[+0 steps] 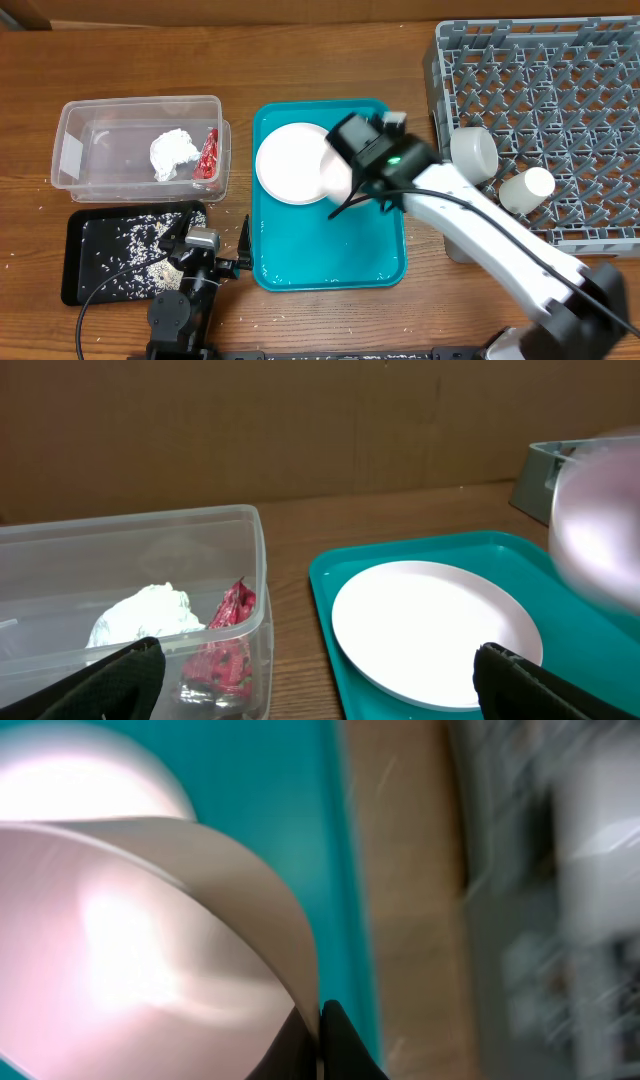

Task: Sort waste into correct bins and load items into the dishwasher
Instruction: 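Carry the small plate with the right gripper and stand it in the rack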

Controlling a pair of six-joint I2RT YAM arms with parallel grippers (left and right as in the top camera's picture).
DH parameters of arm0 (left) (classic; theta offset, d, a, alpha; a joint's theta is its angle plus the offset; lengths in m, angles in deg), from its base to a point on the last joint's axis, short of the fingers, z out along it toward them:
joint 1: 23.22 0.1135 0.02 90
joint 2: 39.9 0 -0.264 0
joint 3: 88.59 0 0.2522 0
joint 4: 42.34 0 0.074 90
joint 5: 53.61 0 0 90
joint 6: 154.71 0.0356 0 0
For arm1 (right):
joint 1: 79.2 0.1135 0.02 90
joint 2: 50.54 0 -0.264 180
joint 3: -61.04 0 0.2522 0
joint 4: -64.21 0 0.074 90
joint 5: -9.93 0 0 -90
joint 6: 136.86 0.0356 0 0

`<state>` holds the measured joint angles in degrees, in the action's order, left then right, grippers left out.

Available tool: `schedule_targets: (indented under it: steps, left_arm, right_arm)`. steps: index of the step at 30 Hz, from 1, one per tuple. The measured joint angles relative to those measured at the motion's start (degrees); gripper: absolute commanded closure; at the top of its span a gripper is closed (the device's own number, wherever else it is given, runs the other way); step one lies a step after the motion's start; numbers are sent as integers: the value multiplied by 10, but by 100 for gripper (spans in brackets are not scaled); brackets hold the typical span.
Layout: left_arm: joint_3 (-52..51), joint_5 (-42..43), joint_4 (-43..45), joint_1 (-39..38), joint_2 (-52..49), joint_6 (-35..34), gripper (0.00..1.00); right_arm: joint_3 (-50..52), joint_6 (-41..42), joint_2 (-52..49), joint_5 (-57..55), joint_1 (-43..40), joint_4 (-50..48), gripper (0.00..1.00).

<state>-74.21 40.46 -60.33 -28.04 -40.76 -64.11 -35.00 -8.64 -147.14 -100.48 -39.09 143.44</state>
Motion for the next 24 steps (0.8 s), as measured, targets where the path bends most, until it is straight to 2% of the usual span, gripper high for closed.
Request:
schedule_targets:
  steps: [2, 6, 9, 16, 24]
  left_arm:
    - [0, 0, 0, 0, 0, 0, 0]
    - [0, 0, 0, 0, 0, 0, 0]
    - [0, 0, 0, 0, 0, 0, 0]
    - [0, 0, 0, 0, 0, 0, 0]
    - [0, 0, 0, 0, 0, 0, 0]
  right_arm:
    - [-48, -31, 35, -134, -11, -22, 96]
    - [-68, -97, 46, -373, -58, -132, 96]
    - [-68, -145, 37, -452, -111, -186, 96]
    - [-68, -245, -28, -517, -251, -236, 96]
    - [-68, -307, -109, -516, -276, -283, 96]
